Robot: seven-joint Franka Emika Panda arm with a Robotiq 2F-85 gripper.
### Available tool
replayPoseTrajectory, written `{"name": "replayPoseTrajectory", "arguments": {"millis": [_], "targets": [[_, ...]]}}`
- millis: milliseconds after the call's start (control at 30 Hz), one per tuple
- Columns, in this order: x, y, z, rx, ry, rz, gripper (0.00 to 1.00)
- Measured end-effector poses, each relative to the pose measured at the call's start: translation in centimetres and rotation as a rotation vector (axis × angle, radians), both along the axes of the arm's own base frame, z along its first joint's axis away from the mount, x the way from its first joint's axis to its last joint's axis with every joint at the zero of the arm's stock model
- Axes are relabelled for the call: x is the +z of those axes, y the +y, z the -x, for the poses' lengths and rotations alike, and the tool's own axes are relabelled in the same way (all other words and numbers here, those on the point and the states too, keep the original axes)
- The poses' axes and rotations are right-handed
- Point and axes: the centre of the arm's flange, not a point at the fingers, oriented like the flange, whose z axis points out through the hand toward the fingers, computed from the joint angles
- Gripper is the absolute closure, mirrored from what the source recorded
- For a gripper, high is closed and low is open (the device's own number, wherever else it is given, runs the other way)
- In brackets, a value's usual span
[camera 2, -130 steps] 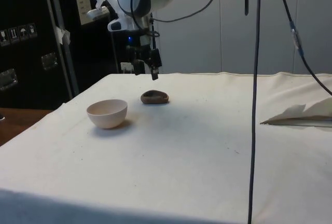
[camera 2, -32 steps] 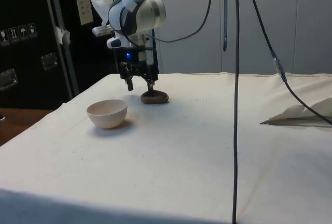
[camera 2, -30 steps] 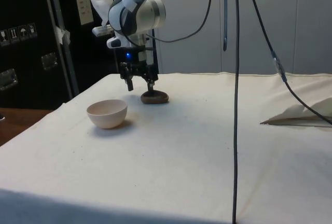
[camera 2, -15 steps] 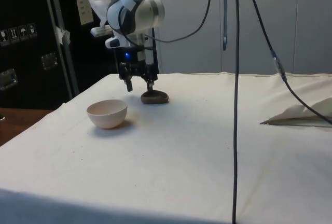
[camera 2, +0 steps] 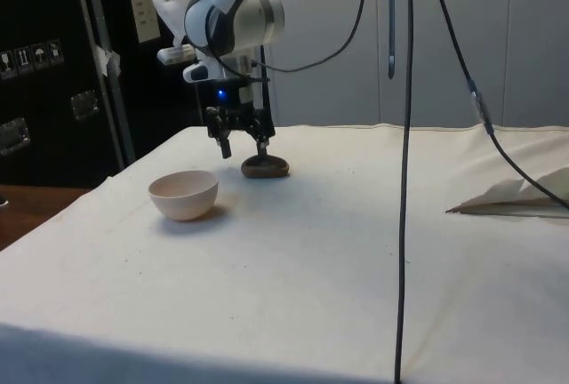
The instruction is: Pour the coffee beans from the cup into the bowl.
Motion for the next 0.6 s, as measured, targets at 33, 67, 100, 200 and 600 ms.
{"name": "replayPoseTrajectory", "arguments": {"millis": [33, 67, 100, 200, 600], "targets": [[0.0, 0.0, 0.0, 0.0, 0.0, 0.0, 0.0], [0.0, 0.0, 0.0, 0.0, 0.0, 0.0, 0.0], [0.0, 0.0, 0.0, 0.0, 0.0, 0.0, 0.0], [-0.01, 0.0, 0.01, 0.0, 0.001, 0.0, 0.0], [-0.02, -0.3, 0.75, -0.005, 0.012, -0.002, 0.0]]}}
